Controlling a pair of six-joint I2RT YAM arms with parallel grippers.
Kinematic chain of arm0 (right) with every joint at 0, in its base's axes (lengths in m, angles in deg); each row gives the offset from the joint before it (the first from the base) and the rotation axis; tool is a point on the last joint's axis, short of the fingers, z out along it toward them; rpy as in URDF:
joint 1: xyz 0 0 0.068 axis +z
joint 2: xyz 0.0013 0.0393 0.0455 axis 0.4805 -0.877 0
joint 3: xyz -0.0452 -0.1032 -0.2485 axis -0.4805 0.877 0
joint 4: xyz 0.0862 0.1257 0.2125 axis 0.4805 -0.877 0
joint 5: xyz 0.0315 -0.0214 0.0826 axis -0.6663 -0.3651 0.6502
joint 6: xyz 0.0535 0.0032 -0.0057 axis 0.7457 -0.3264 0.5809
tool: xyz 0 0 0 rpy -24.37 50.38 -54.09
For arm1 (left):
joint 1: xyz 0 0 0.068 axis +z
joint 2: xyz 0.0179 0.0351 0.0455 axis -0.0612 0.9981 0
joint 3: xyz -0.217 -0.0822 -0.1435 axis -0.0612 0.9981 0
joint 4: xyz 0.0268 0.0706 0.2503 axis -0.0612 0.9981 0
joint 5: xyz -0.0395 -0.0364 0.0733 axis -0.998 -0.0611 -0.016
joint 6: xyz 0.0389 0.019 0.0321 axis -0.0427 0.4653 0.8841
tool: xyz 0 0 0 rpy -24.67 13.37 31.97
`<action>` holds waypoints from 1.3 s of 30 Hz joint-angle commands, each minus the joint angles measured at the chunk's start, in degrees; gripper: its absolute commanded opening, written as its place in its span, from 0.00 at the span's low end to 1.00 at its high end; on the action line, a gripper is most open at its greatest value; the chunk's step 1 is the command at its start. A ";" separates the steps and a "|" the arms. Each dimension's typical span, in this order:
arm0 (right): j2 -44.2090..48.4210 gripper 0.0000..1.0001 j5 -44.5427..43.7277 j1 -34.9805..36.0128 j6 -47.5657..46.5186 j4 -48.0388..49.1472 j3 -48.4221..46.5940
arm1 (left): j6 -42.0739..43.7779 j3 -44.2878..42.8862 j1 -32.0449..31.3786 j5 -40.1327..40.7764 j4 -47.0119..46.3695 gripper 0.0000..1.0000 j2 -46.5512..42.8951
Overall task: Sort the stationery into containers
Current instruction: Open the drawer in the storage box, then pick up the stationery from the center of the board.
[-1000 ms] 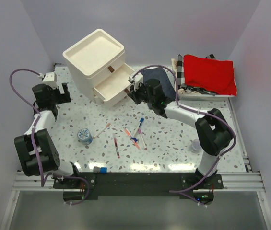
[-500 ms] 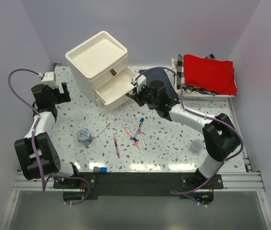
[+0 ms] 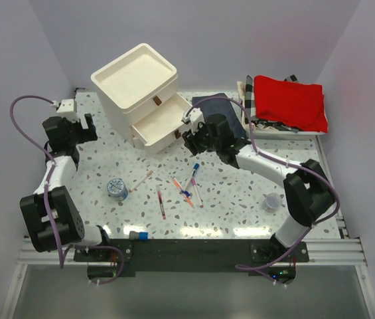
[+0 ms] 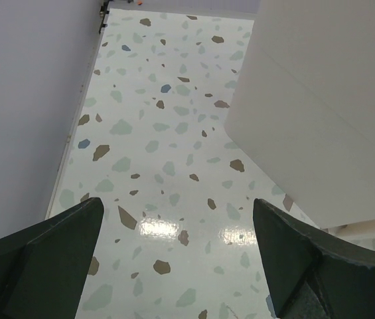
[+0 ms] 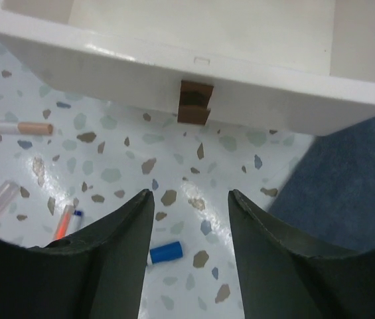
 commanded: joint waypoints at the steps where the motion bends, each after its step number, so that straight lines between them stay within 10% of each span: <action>1: 7.93 0.60 -4.74 -1.93 -6.16 -17.31 -3.41 | -0.62 -0.53 -0.28 -1.32 -2.61 1.00 -3.34; 11: 10.83 0.73 -4.81 -15.39 -24.70 -62.49 -10.01 | -0.71 -0.35 -0.63 -3.17 -4.64 1.00 -5.37; 24: 26.22 0.97 -8.43 -22.51 -32.19 -72.54 8.62 | -0.62 1.23 -0.55 -3.87 -5.69 1.00 -5.20; 39: 14.02 0.99 -10.10 -22.60 -34.29 -68.58 9.96 | -2.82 1.14 -0.63 -3.70 -4.55 1.00 -5.72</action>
